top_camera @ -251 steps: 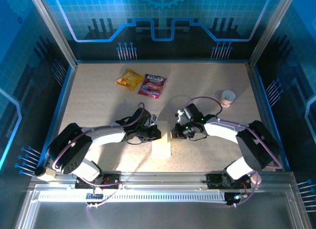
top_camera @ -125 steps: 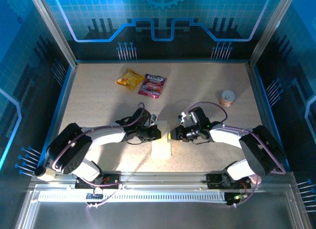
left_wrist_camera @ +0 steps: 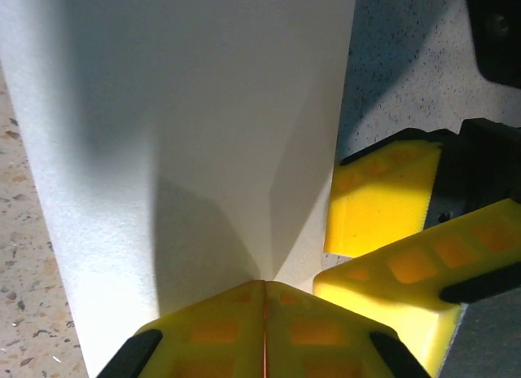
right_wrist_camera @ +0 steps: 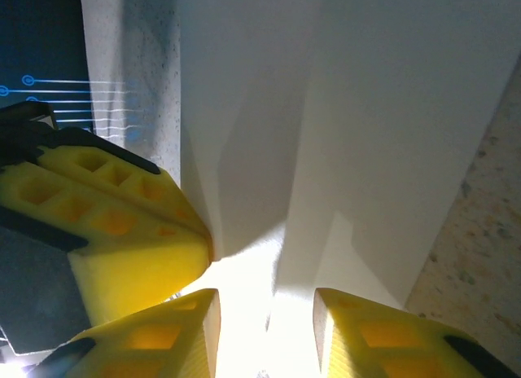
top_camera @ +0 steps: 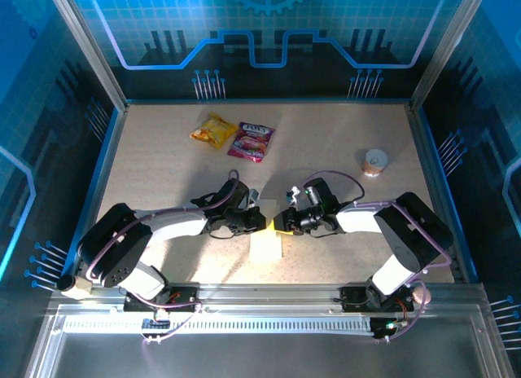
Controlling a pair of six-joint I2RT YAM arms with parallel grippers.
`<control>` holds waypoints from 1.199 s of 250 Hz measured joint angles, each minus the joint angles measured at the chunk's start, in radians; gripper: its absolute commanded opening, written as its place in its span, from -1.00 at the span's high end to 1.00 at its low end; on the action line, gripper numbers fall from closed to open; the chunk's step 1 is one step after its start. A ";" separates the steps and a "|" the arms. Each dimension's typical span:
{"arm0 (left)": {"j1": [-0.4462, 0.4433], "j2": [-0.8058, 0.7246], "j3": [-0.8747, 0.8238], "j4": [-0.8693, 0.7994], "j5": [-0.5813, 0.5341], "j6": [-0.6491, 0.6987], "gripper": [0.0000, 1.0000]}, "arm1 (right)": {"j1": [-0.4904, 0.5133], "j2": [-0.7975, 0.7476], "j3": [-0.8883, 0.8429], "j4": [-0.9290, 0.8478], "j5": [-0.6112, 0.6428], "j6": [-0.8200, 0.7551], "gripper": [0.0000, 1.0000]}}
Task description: Fold a paper plane with a square sheet of paper (fold left side to right side)
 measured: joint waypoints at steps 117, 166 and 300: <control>-0.006 -0.006 0.001 -0.012 -0.019 0.004 0.13 | 0.018 0.014 0.031 -0.010 0.025 0.014 0.92; -0.006 -0.085 0.015 -0.117 -0.102 0.048 -0.24 | 0.024 0.014 0.049 -0.092 0.083 -0.004 0.91; -0.006 -0.039 0.024 -0.204 -0.162 0.103 -0.21 | 0.037 0.017 0.082 -0.173 0.140 -0.031 0.87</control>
